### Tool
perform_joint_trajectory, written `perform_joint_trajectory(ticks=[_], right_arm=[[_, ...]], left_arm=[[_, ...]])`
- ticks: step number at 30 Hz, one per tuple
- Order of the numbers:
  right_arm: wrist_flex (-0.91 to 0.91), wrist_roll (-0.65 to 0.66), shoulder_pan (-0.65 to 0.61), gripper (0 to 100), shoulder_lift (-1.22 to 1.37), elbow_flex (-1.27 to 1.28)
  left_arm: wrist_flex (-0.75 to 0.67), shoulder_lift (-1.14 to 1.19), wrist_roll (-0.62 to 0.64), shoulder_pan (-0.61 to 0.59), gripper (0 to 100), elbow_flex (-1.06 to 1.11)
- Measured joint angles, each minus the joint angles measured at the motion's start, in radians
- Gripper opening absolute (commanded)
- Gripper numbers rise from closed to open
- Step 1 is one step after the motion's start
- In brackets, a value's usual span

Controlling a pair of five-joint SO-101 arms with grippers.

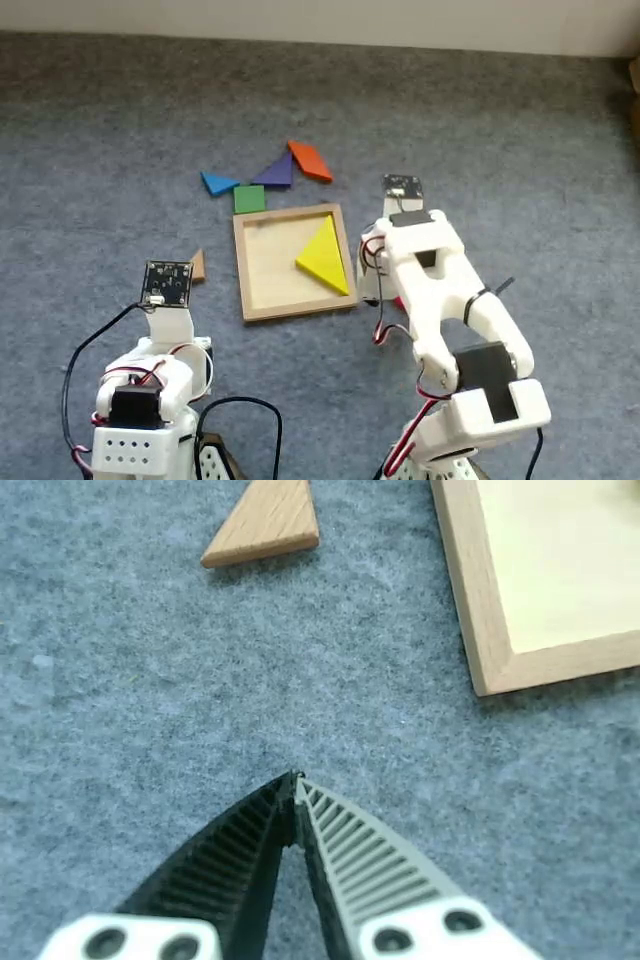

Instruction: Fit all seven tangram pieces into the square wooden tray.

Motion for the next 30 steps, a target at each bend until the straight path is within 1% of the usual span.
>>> perform_joint_trajectory(ticks=[6, 11, 19, 23, 26, 30], right_arm=[[-0.006, 0.000, 0.025, 37.9, 0.018, -0.005], [-0.061, 0.000, 0.037, 37.9, 0.026, -0.005], [-0.074, -0.003, 0.037, 37.9, 0.026, -0.005], [-0.074, -0.066, 0.037, 37.9, 0.026, -0.005], [-0.074, -0.083, 0.037, 37.9, 0.026, -0.005], [-0.133, -0.124, 0.037, 37.8, 0.026, -0.005]], left_arm=[[0.000, 0.000, 0.000, 0.000, 1, 0.000], [0.000, 0.000, 0.000, 0.000, 1, 0.000], [0.000, 0.000, 0.000, 0.000, 1, 0.000], [0.000, 0.000, 0.000, 0.000, 1, 0.000], [0.000, 0.000, 0.000, 0.000, 1, 0.000], [0.000, 0.000, 0.000, 0.000, 1, 0.000]])
